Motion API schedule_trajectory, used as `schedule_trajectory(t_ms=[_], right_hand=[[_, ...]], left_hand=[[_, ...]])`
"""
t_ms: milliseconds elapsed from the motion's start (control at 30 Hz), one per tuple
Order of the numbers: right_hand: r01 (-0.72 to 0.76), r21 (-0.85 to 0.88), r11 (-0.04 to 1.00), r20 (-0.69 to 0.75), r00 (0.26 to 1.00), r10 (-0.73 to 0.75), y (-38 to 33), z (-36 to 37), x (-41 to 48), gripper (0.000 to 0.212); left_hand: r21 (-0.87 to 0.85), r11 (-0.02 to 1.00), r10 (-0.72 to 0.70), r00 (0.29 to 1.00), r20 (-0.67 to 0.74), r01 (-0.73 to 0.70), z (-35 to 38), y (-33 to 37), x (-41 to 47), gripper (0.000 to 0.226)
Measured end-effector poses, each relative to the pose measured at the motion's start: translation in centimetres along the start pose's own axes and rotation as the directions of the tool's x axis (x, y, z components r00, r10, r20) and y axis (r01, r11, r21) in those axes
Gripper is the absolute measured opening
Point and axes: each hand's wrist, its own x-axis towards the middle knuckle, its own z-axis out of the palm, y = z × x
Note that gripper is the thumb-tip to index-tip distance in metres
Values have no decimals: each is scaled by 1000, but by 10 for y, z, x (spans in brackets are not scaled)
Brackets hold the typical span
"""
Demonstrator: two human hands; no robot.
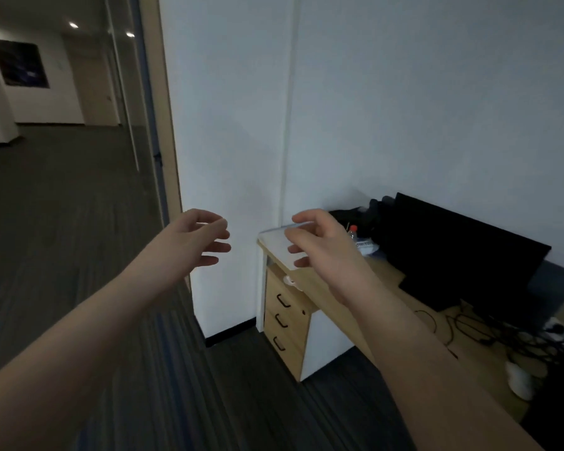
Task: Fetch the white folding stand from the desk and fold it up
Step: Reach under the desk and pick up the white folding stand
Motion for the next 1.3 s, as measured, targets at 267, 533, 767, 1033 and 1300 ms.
schedule_trajectory(t_ms=[267,533,767,1033,1300], right_hand=[[-50,7,999,-160,986,50,0,50,94,27],[-71,-22,997,-247,967,64,25,55,185,28],[-65,22,998,-285,956,68,74,36,305,23],[-106,86,991,-310,942,128,105,11,425,22],[-94,49,994,-424,899,106,113,-24,464,23]], left_hand=[[-4,1000,6,991,130,-6,-46,-7,129,33],[-11,1000,8,976,219,-5,-28,-32,242,25],[32,999,4,965,262,-13,15,-43,362,21],[43,999,13,965,262,-25,54,-36,480,22],[-34,997,71,920,384,-63,104,-25,551,13]])
